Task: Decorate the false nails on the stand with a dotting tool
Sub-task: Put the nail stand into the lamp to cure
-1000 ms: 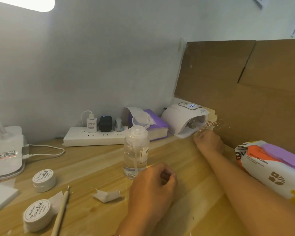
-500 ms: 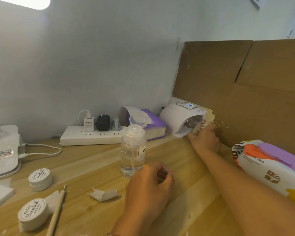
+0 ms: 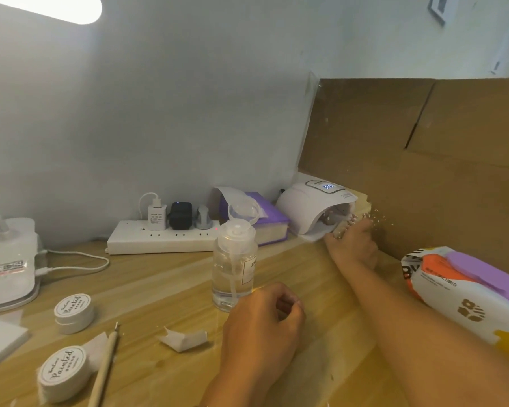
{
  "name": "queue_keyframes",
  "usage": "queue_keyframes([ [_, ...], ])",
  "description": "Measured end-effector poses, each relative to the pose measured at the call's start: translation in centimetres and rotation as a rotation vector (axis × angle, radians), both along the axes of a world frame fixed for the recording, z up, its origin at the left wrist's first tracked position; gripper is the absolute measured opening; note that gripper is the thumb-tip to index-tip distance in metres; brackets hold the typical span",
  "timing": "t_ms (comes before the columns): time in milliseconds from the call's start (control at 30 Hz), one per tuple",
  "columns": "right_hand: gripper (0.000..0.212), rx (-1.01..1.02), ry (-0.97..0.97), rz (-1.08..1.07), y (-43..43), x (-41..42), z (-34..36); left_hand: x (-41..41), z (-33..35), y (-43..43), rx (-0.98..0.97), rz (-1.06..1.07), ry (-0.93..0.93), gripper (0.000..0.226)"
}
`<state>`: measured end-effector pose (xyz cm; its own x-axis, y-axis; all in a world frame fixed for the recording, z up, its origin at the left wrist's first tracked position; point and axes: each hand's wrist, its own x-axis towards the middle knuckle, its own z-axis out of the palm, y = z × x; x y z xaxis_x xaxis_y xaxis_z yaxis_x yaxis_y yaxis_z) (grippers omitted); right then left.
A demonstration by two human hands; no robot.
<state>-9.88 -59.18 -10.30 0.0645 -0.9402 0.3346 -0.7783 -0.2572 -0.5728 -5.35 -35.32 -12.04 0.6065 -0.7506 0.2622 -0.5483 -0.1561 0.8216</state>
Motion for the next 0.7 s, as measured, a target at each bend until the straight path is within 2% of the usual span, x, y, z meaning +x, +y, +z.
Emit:
queue_keyframes([
  [100,0.063,0.042,-0.050,-0.053,-0.7,0.0,0.1,0.0,0.1,0.1,-0.001,0.003,-0.003,0.011],
  [200,0.053,0.060,0.004,-0.068,-1.1,0.0,0.0,0.0,0.0,0.1,-0.011,0.001,0.007,0.011],
  [400,0.024,0.080,0.096,0.105,-0.8,-0.6,-0.1,0.0,0.1,0.2,-0.014,0.001,0.007,0.010],
  [700,0.038,0.137,0.101,-0.004,-2.3,0.1,0.0,0.0,0.1,0.1,-0.013,-0.002,0.002,0.013],
])
